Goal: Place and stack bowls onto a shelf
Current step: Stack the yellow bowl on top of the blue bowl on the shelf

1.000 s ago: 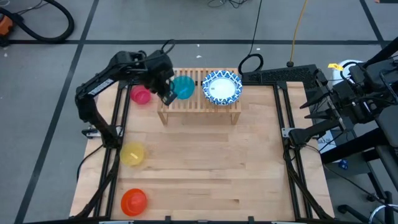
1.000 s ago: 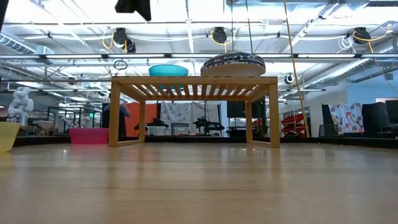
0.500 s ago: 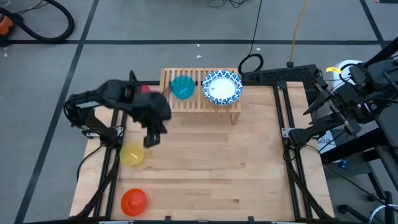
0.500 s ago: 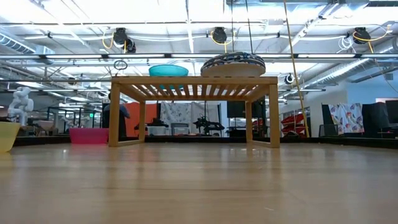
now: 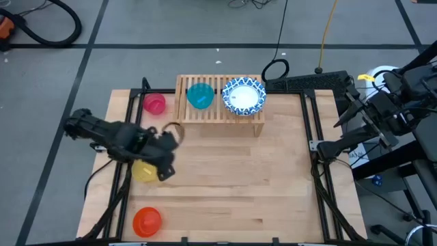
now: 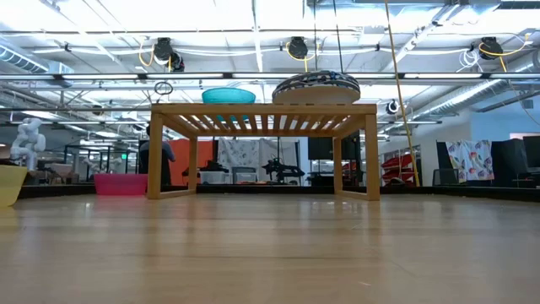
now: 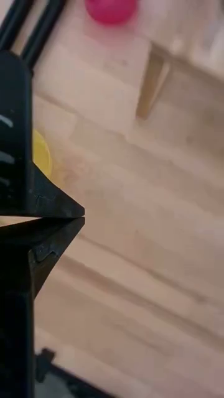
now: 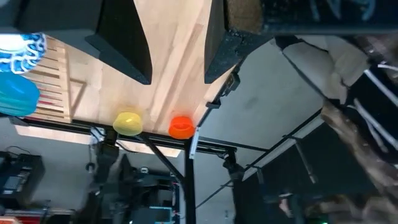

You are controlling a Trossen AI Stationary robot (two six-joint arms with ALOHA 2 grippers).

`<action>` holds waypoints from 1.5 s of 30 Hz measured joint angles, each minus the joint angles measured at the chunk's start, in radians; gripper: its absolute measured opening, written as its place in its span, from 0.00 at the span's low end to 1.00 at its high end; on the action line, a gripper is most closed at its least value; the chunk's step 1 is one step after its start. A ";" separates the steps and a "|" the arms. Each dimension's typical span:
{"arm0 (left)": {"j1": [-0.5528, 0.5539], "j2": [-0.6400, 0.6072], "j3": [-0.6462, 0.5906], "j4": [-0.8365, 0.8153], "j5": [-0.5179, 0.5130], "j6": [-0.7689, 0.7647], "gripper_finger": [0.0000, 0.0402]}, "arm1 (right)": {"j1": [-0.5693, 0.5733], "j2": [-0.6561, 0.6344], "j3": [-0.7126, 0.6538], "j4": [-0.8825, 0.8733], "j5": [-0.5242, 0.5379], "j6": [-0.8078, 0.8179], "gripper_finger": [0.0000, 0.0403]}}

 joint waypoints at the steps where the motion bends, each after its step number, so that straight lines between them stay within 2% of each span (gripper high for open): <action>1: -0.025 -0.027 -0.022 0.000 -0.032 -0.039 0.02 | 0.000 0.000 0.000 0.000 -0.009 0.000 0.35; 5: -0.128 -0.140 -0.103 0.022 -0.167 -0.175 0.02 | 0.000 0.000 0.000 0.020 -0.054 0.000 0.35; 9: -0.236 -0.243 -0.190 0.030 -0.279 -0.270 0.02 | 0.000 0.000 0.000 0.045 -0.055 0.000 0.35; 14: -0.327 -0.344 -0.318 0.038 -0.300 -0.389 0.02 | 0.000 0.000 0.000 0.058 -0.055 -0.021 0.35; 21: -0.411 -0.438 -0.514 0.198 -0.313 -0.499 0.02 | 0.000 0.000 0.000 0.061 -0.053 -0.027 0.35; 25: -0.450 -0.452 -0.602 0.331 -0.304 -0.537 0.02 | 0.000 0.000 0.000 0.061 -0.053 -0.027 0.35; 28: -0.468 -0.449 -0.640 0.367 -0.275 -0.616 0.02 | 0.000 0.000 0.000 0.061 -0.053 -0.027 0.35; 35: -0.482 -0.443 -0.740 0.358 -0.233 -1.042 0.02 | 0.000 0.000 0.000 0.061 -0.052 -0.027 0.35; 39: -0.478 -0.443 -0.787 0.357 -0.121 -1.242 0.02 | 0.000 0.000 0.000 0.061 -0.052 -0.027 0.35; 42: -0.476 -0.443 -0.798 0.357 -0.059 -1.286 0.02 | 0.000 0.000 0.000 0.061 -0.052 -0.027 0.35; 45: -0.475 -0.444 -0.798 0.383 -0.049 -1.284 0.02 | 0.000 0.000 0.000 0.061 -0.052 -0.027 0.35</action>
